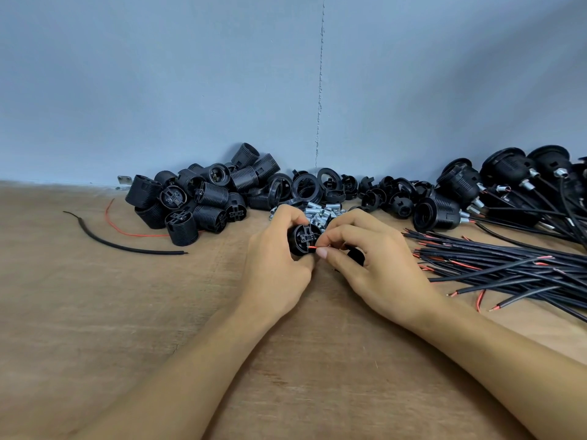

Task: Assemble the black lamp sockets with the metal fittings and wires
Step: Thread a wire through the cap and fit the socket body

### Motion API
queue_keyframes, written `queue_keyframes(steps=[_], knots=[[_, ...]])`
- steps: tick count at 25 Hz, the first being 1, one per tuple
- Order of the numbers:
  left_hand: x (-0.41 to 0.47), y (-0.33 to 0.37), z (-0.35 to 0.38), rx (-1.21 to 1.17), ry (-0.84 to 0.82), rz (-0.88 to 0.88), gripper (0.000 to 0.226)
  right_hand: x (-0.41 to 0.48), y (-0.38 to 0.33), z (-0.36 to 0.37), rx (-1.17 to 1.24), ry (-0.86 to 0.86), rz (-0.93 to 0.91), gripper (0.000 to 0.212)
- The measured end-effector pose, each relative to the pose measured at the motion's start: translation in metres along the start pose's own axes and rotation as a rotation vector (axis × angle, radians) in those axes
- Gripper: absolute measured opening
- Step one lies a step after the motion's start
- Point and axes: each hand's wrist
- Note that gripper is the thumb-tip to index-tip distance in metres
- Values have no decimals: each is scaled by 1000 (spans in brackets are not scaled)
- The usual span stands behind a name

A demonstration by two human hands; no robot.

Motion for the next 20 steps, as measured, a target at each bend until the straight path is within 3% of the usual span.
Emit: queue_keyframes(steps=[20], knots=[[-2, 5, -2, 175, 30, 128, 35, -2, 0, 3, -70, 88, 28, 4]])
Point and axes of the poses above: each hand's wrist, its own x-axis towards the middle knuckle, its own z-axis out of the palm, y = z × x, and after that the axes turned 2 degrees about -z, right-handed
